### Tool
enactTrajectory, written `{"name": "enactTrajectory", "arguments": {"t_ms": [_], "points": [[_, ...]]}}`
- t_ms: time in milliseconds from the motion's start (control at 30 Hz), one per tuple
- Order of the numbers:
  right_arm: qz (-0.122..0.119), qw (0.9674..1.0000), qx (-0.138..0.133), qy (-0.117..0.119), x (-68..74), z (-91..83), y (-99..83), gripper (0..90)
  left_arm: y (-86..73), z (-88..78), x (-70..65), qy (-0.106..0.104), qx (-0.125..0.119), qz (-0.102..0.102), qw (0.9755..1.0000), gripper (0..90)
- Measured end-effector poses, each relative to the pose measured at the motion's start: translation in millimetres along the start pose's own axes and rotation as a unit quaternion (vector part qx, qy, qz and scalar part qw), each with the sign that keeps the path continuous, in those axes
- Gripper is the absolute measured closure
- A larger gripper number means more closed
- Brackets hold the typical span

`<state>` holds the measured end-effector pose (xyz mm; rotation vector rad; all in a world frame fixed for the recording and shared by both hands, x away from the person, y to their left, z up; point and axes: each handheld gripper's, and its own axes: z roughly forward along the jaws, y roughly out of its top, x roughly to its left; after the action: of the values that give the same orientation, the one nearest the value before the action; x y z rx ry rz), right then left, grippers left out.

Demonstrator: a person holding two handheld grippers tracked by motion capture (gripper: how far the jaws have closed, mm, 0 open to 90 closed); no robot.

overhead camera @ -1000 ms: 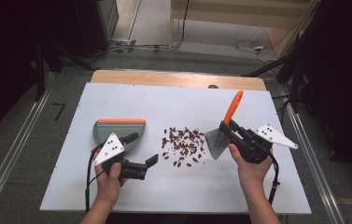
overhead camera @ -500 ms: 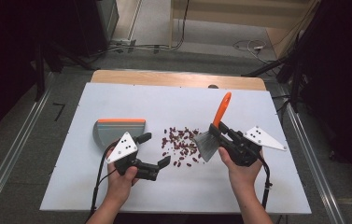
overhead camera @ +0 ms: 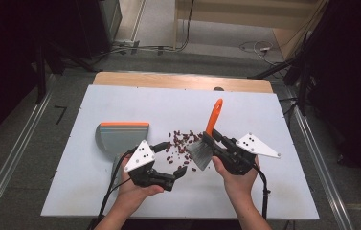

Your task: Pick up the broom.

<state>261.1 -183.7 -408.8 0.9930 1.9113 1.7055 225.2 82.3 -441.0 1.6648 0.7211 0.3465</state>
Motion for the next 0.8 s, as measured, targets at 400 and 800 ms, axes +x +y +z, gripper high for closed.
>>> {"name": "enactTrajectory", "arguments": {"t_ms": [400,800], "points": [[-0.009,0.9997,0.006,0.021,20.7,8.3,-3.8,68.9,-5.1,16.3,-17.8,0.006,0.030,0.005,0.9995,21.3],[-0.016,0.9994,0.001,0.032,36.9,10.1,-3.8,68.9,-9.9,25.4,-25.5,0.034,0.049,-0.015,0.9981,56.8]]}}
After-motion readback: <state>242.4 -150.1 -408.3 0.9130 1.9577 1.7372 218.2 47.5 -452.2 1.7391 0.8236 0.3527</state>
